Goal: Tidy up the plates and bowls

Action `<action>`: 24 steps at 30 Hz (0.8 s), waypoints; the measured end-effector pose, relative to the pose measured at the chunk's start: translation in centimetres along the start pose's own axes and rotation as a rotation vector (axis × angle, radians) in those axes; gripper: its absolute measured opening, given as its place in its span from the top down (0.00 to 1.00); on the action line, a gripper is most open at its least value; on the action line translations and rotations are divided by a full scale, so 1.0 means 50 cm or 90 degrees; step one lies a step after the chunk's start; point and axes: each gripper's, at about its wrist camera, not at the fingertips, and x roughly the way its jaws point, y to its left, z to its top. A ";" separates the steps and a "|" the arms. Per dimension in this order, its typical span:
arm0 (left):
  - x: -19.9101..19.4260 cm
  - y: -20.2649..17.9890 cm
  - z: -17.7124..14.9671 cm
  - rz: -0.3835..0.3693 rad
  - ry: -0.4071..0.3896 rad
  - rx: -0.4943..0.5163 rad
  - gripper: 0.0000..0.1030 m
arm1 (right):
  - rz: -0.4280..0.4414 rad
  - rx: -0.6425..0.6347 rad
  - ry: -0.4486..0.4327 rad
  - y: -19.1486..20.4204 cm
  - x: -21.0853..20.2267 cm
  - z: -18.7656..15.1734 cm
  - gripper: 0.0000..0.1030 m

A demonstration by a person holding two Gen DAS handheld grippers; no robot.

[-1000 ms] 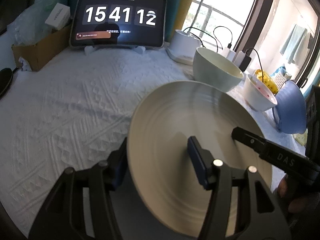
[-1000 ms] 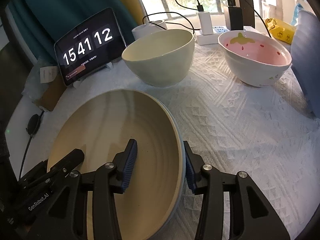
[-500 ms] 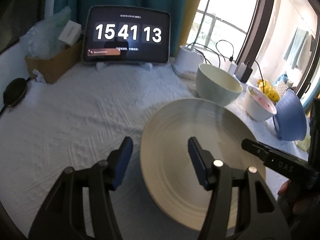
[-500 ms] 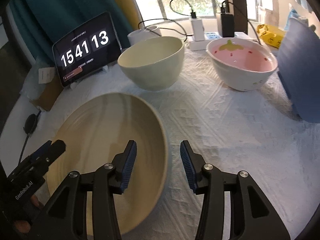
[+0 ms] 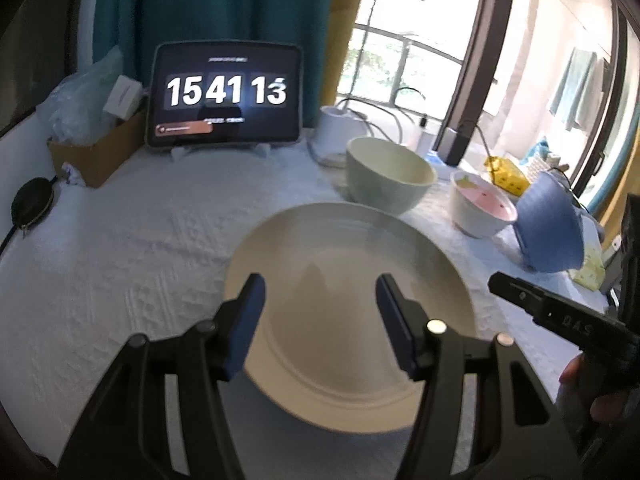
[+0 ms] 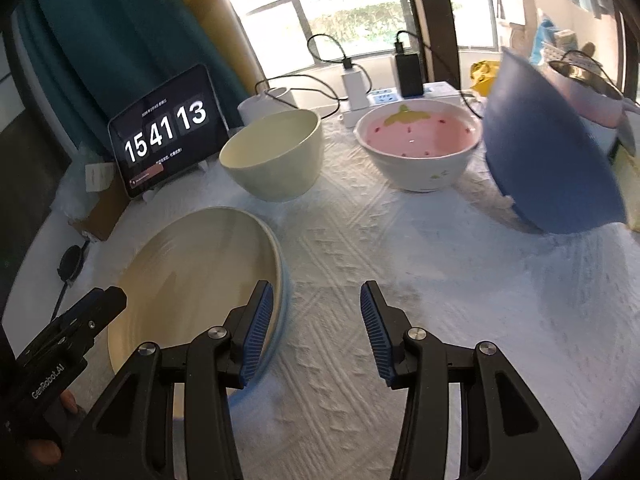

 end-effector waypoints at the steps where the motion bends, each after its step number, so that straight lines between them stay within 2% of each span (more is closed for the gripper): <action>1: -0.004 -0.009 -0.001 -0.003 -0.001 0.003 0.43 | -0.001 0.001 -0.002 -0.005 -0.006 -0.001 0.54; 24: -0.030 -0.187 -0.013 -0.049 0.001 0.090 0.42 | -0.016 0.064 -0.053 -0.159 -0.125 -0.031 0.54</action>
